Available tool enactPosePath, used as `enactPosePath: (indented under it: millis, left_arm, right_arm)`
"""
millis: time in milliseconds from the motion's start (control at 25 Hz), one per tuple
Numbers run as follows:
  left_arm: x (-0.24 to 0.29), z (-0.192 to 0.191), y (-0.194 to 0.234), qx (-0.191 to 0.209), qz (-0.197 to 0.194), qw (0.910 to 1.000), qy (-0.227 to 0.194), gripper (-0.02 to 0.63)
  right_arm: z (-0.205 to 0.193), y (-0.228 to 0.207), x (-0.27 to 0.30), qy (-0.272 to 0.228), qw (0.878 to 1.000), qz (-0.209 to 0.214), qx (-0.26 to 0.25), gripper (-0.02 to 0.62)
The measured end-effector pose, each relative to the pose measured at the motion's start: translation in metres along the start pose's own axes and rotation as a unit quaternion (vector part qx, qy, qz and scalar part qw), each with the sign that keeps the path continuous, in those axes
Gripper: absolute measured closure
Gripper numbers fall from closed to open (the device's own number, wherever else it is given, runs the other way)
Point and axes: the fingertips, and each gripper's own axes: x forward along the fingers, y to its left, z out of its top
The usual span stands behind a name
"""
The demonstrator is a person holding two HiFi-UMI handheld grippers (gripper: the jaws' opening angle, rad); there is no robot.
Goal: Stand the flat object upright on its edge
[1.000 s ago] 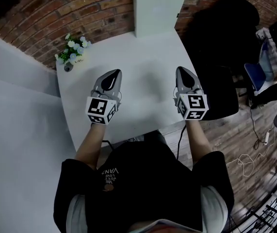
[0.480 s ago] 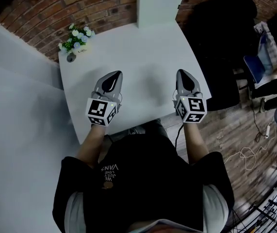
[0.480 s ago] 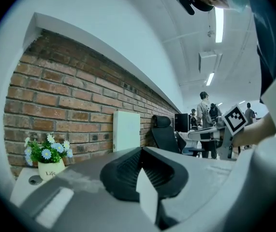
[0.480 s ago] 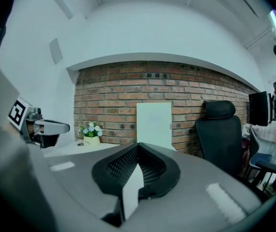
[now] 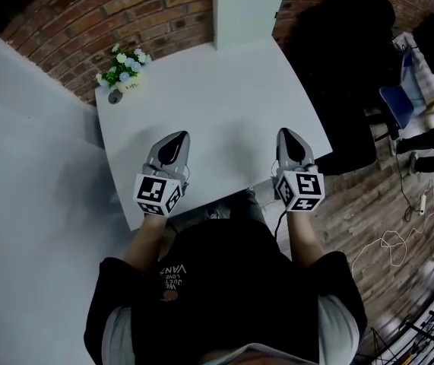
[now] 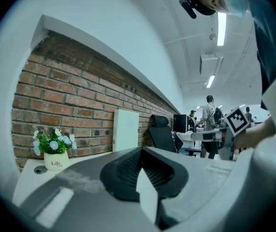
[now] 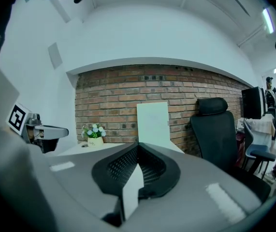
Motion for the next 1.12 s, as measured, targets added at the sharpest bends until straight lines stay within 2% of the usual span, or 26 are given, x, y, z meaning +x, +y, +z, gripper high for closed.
enactPosePath:
  millis: [400,1120]
  left_arm:
    - [-0.021,-0.002,-0.020,-0.012,-0.008,0.9999,0.006,0.606]
    - [-0.026,0.012,-0.027,-0.025,0.002,0.9997,-0.004,0.606]
  right_arm:
    - [-0.007,0.013,-0.014,0.014,1.000,0.008,0.011,0.594]
    - [0.002,0.019,-0.026,0.021,0.999,0.022,0.017,0.595]
